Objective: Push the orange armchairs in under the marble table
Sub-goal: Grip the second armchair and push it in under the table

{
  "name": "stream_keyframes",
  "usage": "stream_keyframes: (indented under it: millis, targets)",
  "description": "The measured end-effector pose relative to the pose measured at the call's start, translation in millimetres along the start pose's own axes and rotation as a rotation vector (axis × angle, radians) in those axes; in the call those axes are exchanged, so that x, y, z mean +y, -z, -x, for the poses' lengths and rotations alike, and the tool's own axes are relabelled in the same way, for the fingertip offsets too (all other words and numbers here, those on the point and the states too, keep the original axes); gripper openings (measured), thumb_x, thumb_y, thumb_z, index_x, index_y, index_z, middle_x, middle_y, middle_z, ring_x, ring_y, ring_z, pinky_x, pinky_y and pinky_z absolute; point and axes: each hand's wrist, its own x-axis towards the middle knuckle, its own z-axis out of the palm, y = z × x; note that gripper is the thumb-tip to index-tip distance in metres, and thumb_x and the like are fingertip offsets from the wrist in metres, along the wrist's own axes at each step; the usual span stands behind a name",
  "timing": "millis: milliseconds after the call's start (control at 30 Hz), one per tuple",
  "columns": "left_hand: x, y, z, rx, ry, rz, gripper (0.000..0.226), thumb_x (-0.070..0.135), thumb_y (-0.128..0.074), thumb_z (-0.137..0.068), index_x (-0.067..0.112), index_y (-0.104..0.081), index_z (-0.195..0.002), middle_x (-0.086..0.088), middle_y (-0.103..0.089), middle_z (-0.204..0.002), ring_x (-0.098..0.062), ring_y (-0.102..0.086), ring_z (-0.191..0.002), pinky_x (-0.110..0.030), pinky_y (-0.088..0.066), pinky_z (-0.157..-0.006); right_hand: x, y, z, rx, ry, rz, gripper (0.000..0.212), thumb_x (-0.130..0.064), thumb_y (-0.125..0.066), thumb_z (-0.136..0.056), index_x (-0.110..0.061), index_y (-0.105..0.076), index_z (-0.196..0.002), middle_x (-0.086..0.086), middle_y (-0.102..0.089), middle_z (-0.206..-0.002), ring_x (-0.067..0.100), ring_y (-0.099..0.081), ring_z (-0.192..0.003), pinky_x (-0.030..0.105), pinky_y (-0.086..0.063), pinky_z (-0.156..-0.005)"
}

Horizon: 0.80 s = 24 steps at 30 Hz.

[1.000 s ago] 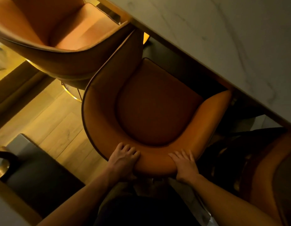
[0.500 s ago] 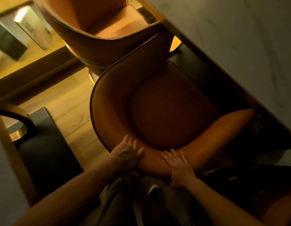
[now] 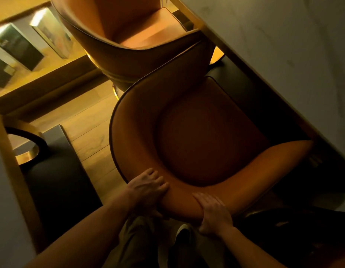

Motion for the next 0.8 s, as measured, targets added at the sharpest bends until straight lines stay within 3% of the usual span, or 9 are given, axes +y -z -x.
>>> stream_keyframes:
  millis: [133, 300, 567, 700, 800]
  targets:
    - [-19, -2, 3, -0.011, -0.019, -0.011, 0.103, 0.093, -0.031, -0.068, 0.017, -0.040, -0.137, -0.011, -0.054, -0.134, -0.032, -0.051, -0.117, -0.050, -0.034, -0.108, -16, 0, -10, 0.009, -0.021, -0.071, 0.102, -0.059, -0.067, -0.069, -0.031, -0.014, -0.153, -0.007, -0.027, -0.157, 0.017, -0.024, -0.143, 0.037, -0.004, -0.118]
    - [-65, -4, 17, 0.003, -0.051, -0.041, 0.101, 0.096, -0.031, -0.067, 0.022, -0.045, -0.135, -0.004, -0.058, -0.130, -0.027, -0.054, -0.114, -0.046, -0.035, -0.108, -54, -2, -36, -0.012, -0.022, -0.134, 0.104, -0.058, -0.067, -0.070, -0.028, -0.013, -0.154, -0.004, -0.026, -0.158, 0.019, -0.023, -0.144, 0.044, -0.012, -0.121]
    - [-93, -15, 36, 0.001, -0.062, -0.074, 0.105, 0.097, -0.029, -0.065, 0.021, -0.048, -0.135, -0.006, -0.059, -0.131, -0.030, -0.055, -0.117, -0.047, -0.036, -0.110, -88, -19, -48, 0.006, -0.038, -0.141, 0.105, -0.076, -0.055, -0.072, -0.027, -0.010, -0.154, -0.003, -0.024, -0.159, 0.023, -0.022, -0.145, 0.046, -0.017, -0.119]
    - [-91, -17, 37, -0.001, -0.058, -0.073, 0.104, 0.096, -0.032, -0.065, 0.022, -0.046, -0.136, -0.005, -0.057, -0.133, -0.029, -0.053, -0.119, -0.046, -0.034, -0.111, -89, -18, -47, -0.019, -0.036, -0.142, 0.107, -0.075, -0.058, -0.072, -0.027, -0.009, -0.154, -0.003, -0.023, -0.160, 0.022, -0.021, -0.146, 0.044, -0.015, -0.120]
    - [-90, -17, 36, 0.002, -0.044, -0.070, 0.103, 0.096, -0.034, -0.064, 0.022, -0.046, -0.136, -0.004, -0.057, -0.133, -0.028, -0.052, -0.119, -0.046, -0.032, -0.112, -88, -13, -46, -0.030, -0.011, -0.132, 0.104, -0.063, -0.064, -0.074, -0.024, -0.011, -0.155, 0.000, -0.024, -0.159, 0.022, -0.022, -0.146, 0.042, -0.014, -0.121]
